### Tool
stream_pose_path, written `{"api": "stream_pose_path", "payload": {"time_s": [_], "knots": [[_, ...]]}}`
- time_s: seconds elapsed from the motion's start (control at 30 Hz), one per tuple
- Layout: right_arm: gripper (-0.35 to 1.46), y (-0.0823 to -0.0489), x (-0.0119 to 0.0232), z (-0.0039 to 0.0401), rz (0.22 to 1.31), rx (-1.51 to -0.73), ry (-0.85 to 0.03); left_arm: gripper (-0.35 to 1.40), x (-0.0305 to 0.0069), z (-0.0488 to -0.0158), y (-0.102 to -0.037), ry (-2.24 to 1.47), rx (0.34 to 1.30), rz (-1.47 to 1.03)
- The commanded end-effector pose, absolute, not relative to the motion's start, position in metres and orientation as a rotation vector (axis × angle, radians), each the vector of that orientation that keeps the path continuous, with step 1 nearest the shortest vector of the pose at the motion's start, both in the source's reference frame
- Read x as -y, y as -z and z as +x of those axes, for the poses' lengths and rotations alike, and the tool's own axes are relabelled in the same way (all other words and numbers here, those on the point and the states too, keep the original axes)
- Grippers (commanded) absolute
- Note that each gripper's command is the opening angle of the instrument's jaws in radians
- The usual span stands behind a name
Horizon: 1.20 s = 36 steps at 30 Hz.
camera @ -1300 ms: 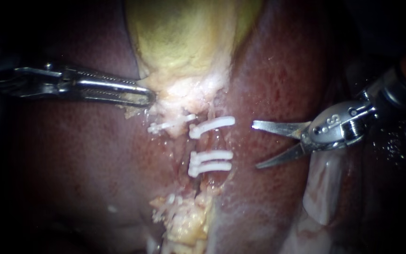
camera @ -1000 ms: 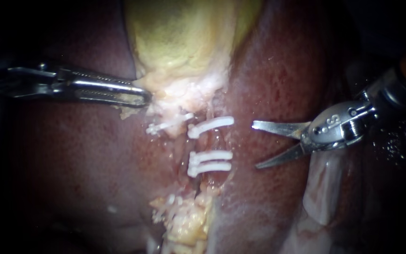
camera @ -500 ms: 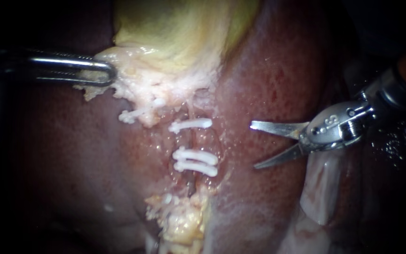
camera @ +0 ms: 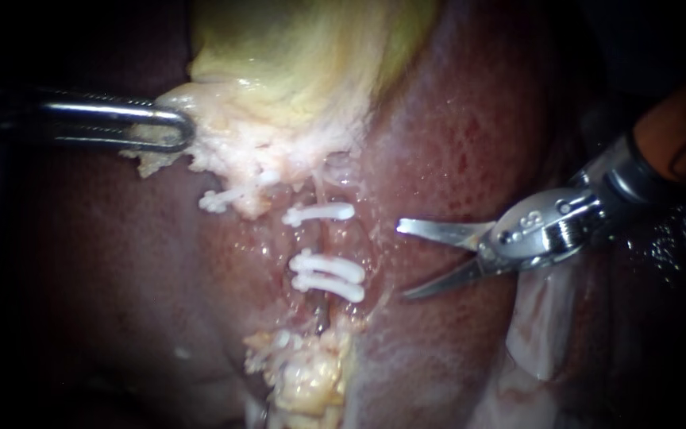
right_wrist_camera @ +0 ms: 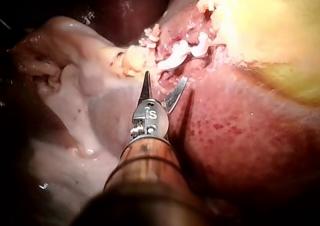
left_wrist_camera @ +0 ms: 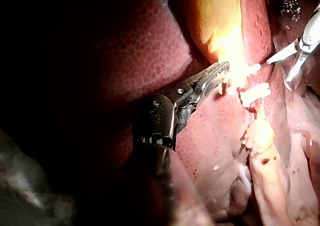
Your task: Go to the cutting position right tube
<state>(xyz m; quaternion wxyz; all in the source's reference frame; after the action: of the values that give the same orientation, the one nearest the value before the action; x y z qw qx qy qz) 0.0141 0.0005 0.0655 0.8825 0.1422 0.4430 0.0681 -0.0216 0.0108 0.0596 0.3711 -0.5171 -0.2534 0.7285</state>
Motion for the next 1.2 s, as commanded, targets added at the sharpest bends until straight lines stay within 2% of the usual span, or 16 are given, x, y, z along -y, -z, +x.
{"api": "stream_pose_path", "payload": {"time_s": [0.03,0.3,0.5,0.7,0.97,1.2], "knots": [[1.29,-0.0658,-0.0003,0.0146,0.306,-0.922,-0.153,-0.35,-0.0108,-0.0216,-0.0596,-1.868,0.65,-1.326],[1.31,-0.0683,0.0008,0.0174,0.384,-0.919,-0.244,-0.35,-0.0108,-0.0215,-0.0596,-1.868,0.65,-1.326],[1.31,-0.0692,0.0001,0.0177,0.438,-0.932,-0.339,-0.35,-0.0108,-0.0215,-0.0596,-1.869,0.65,-1.326],[1.29,-0.0697,-0.0004,0.018,0.491,-0.95,-0.384,-0.35,-0.0108,-0.0215,-0.0596,-1.869,0.65,-1.326],[1.29,-0.0708,-0.0006,0.0197,0.542,-0.971,-0.417,-0.35,-0.0108,-0.0215,-0.0597,-1.869,0.649,-1.326],[1.29,-0.0725,-0.0002,0.0208,0.578,-1.007,-0.408,-0.35,-0.0108,-0.0215,-0.0598,-1.869,0.649,-1.326]]}}
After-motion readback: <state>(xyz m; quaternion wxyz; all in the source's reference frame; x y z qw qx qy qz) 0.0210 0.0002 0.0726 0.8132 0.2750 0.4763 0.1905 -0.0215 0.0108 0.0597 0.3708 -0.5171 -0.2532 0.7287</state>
